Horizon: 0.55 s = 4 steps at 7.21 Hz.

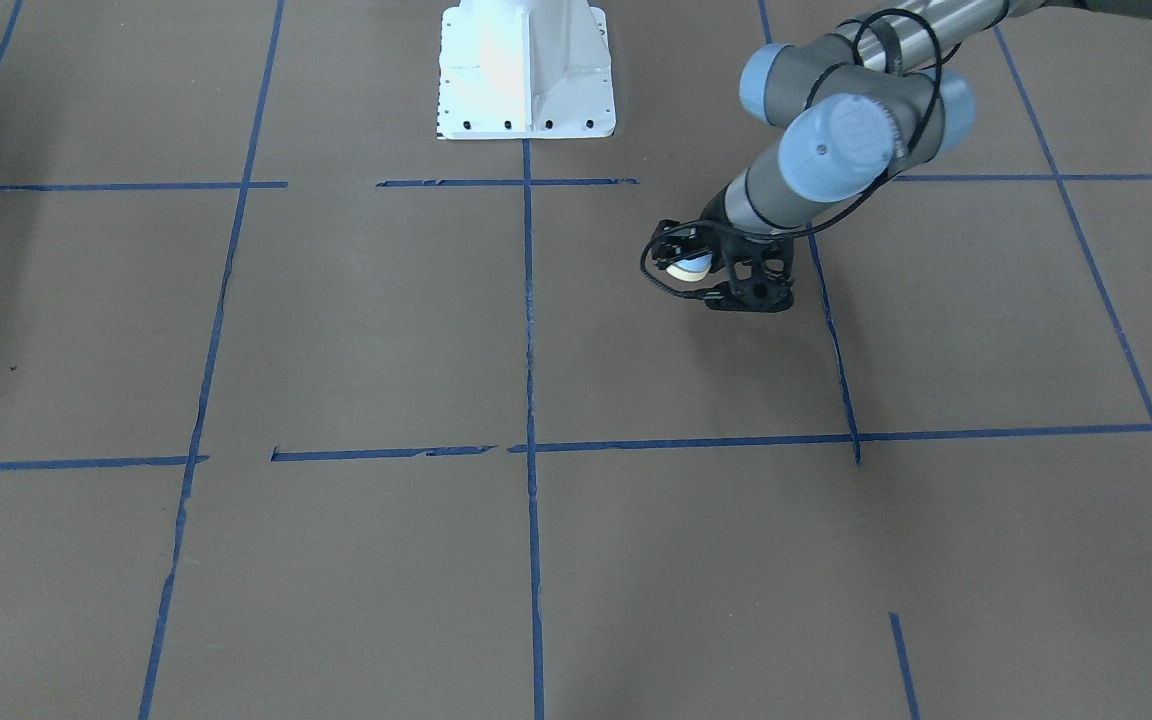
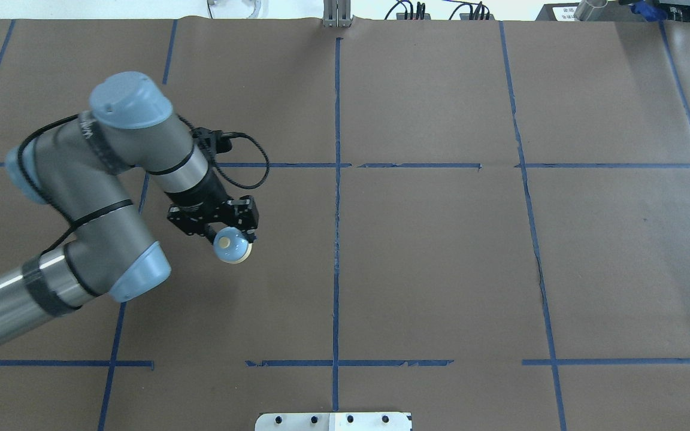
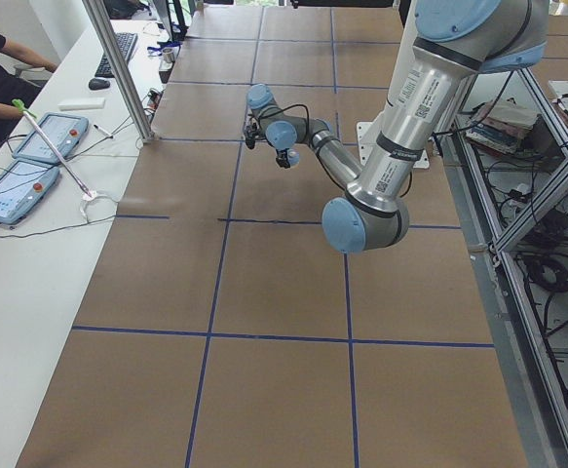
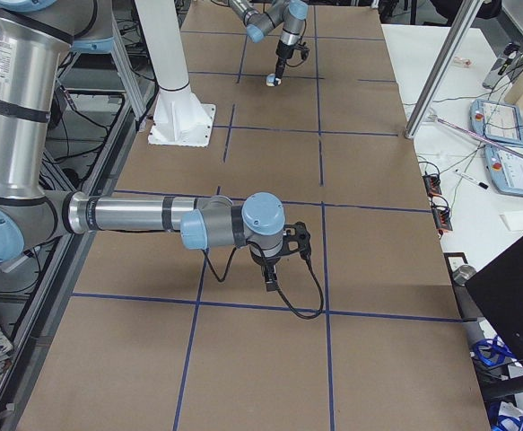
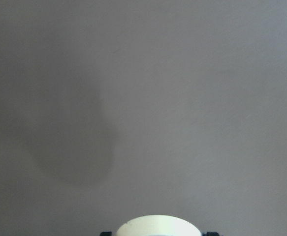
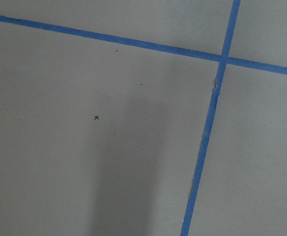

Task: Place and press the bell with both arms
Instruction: 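Carry the white-and-blue bell with the left gripper toward the centre crossing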

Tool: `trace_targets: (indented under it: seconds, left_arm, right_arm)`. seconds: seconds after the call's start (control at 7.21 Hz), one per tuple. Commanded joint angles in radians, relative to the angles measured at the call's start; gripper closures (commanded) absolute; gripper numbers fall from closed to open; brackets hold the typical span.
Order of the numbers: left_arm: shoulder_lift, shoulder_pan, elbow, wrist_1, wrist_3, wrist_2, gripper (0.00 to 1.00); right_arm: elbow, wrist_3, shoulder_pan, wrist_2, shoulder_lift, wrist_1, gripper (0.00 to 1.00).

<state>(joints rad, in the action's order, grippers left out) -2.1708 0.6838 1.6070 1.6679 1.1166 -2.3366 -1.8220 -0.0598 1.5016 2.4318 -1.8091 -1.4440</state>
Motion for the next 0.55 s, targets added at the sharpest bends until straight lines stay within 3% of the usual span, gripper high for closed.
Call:
trace_targets:
  seconds: [0.0, 0.14, 0.42]
  left_arm:
    - [-0.326, -0.015, -0.349, -0.007, 0.044, 0.040, 1.00]
    - [-0.399, -0.018, -0.439, 0.003, 0.045, 0.060, 1.00]
    - [-0.432, -0.044, -0.493, 0.013, 0.048, 0.162, 0.97]
  right_arm:
    - [0.012, 0.000, -0.003, 0.003, 0.002, 0.001, 0.00]
    - [0.015, 0.000, -0.006, 0.003, 0.001, 0.001, 0.00]
    - [0.016, 0.002, -0.008, 0.016, 0.001, 0.001, 0.00]
